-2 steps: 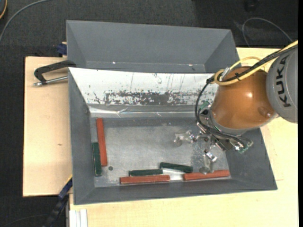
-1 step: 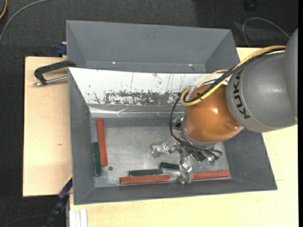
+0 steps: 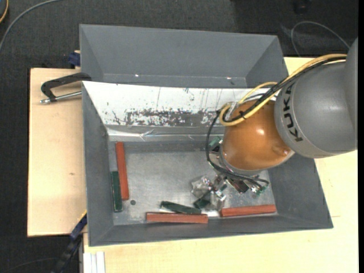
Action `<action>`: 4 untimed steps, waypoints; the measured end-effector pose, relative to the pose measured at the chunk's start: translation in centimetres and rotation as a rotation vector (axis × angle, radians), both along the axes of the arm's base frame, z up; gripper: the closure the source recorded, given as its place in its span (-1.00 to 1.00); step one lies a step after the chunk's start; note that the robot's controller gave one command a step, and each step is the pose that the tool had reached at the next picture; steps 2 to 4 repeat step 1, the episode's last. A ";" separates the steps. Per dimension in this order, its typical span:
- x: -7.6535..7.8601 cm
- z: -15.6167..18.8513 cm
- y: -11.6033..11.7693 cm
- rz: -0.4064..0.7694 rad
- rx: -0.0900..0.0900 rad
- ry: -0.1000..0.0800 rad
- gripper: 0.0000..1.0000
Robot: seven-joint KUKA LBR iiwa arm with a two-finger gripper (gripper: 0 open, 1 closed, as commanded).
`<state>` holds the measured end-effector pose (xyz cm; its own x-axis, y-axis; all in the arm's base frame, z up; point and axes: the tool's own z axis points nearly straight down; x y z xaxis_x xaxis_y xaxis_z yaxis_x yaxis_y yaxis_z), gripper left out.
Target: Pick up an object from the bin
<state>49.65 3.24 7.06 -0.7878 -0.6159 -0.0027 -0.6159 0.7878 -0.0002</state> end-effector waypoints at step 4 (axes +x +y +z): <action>0.6 16.5 2.3 0.015 0.002 -0.013 1.00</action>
Offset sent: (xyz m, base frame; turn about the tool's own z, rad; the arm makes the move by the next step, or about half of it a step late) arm 0.0032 0.0208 0.1594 -0.0151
